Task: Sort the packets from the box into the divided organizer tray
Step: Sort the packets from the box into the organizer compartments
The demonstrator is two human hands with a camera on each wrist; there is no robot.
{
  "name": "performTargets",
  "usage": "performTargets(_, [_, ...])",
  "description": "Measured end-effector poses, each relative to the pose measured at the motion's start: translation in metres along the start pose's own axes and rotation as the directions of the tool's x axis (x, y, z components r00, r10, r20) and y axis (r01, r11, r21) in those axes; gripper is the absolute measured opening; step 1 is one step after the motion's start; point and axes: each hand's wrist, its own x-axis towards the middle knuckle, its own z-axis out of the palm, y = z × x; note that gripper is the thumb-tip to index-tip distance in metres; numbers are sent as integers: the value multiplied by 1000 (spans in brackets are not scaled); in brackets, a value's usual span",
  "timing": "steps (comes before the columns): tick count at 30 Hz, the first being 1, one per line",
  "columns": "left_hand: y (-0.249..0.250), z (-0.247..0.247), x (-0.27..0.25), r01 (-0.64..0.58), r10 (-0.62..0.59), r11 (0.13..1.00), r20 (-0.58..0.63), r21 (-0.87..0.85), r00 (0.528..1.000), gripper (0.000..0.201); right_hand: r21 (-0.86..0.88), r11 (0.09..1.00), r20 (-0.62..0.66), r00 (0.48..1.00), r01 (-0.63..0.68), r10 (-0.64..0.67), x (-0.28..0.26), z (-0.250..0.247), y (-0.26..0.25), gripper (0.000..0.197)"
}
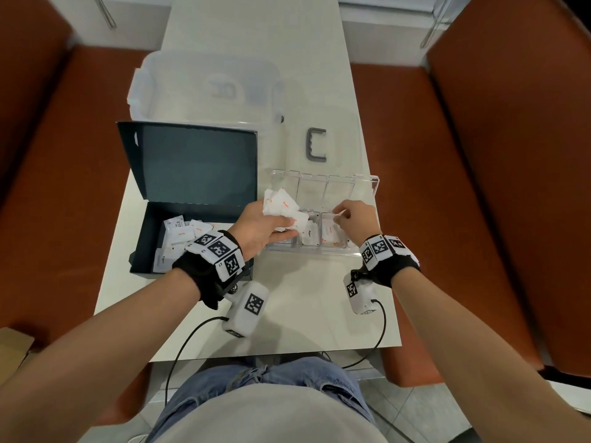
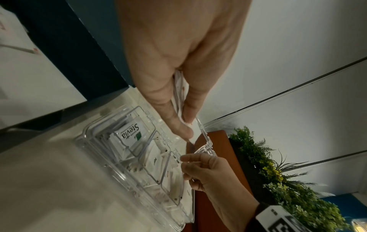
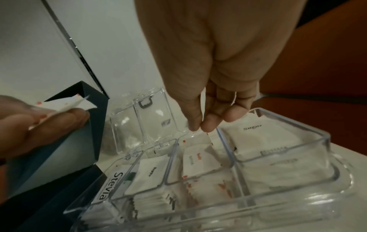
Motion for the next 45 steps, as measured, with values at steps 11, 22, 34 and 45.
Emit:
performTargets(11, [-1, 3, 2, 4, -4, 1000, 19, 10, 1000, 39, -413, 888, 213, 970, 201, -121, -14, 4, -4, 20])
performTargets(22, [4, 6, 7, 37, -36, 998, 34, -40, 999, 18, 52, 960, -89, 959, 276, -271, -25, -20, -36, 15])
performTargets(34, [8, 17, 6, 44, -30, 991, 107, -130, 994, 26, 200, 961, 3, 981, 190, -195, -34, -44, -52, 20])
performTargets(45, [3, 14, 3, -38, 32, 999, 241, 20, 970, 22, 487, 864, -67, 992, 127, -107, -29, -43, -48, 11])
